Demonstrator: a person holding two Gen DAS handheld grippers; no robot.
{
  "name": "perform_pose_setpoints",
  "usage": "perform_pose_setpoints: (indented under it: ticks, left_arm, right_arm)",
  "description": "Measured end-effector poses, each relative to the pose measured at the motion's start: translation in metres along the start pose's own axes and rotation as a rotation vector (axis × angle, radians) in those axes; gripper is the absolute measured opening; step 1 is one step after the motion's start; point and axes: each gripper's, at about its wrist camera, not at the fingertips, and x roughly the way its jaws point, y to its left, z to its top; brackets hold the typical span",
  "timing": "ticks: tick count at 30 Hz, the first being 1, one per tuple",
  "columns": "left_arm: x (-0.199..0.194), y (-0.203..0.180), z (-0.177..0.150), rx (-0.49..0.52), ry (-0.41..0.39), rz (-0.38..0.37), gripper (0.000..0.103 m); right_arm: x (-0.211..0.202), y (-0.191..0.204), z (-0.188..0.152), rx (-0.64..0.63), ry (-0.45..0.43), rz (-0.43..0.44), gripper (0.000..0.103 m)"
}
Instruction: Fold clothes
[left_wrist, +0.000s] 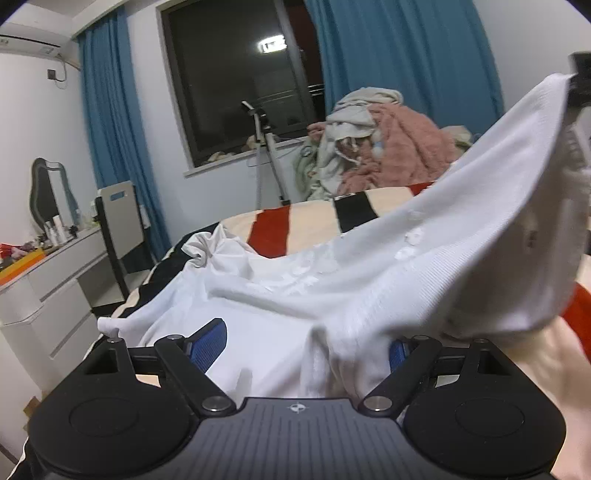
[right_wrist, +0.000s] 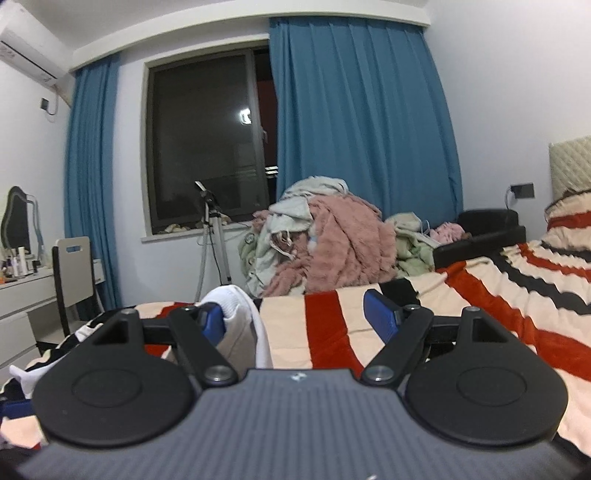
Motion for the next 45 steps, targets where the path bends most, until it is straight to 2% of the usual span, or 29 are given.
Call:
perform_pose_setpoints:
  ticks: [3,7,11,14,15,18,20,22,26,29,36,41,45]
  left_arm:
    - [0.003,0.024,0.004,-0.121,-0.023,0.074,0.087]
    - [-0.022,0.066,0.005,-0.316,-0.086,0.15,0.093]
    - [-0.052,0.086,0.002,-0.383,-0.12,0.163,0.093]
    - [-0.061,0.093,-0.002,-0.405,-0.092,0.16,0.095]
    - [-0.063,0.095,-0.003,-0.416,-0.079,0.155,0.095]
    - [-0.077,0.102,-0.007,-0.466,-0.074,0.15,0.095]
    - [-0.093,0.107,-0.006,-0.489,-0.107,0.17,0.095]
    - [-0.11,0.116,0.007,-0.508,-0.152,0.176,0.095]
    - [-0.149,0.143,0.054,-0.539,-0.26,0.171,0.096]
    - [-0.188,0.173,0.11,-0.563,-0.362,0.145,0.097]
    - [-0.294,0.237,0.243,-0.573,-0.579,0.103,0.099]
    - [-0.354,0.27,0.322,-0.567,-0.657,0.041,0.102]
    - [-0.369,0.277,0.368,-0.552,-0.677,-0.014,0.103]
  right_arm:
    - [0.003,0.001,-0.004,-0.027,0.004,-0.007,0.077]
    - [0.022,0.0,-0.019,-0.064,0.12,-0.027,0.077]
    - [0.039,0.012,-0.041,-0.145,0.254,-0.016,0.077]
    - [0.044,0.019,-0.056,-0.184,0.332,-0.029,0.078]
    - [0.04,0.019,-0.057,-0.197,0.319,-0.04,0.078]
    - [0.015,0.018,-0.043,-0.161,0.196,-0.074,0.08]
    - [-0.003,0.015,-0.027,-0.092,0.128,-0.08,0.087]
    - [-0.017,0.013,-0.01,-0.022,0.089,-0.077,0.086]
    - [-0.039,0.023,0.066,0.011,0.003,-0.046,0.085]
    - [-0.056,0.032,0.123,0.033,-0.061,-0.022,0.086]
    - [-0.101,0.039,0.288,0.115,-0.195,0.099,0.086]
    - [-0.142,0.041,0.383,0.075,-0.335,0.145,0.086]
    - [-0.148,0.029,0.441,0.112,-0.353,0.197,0.087]
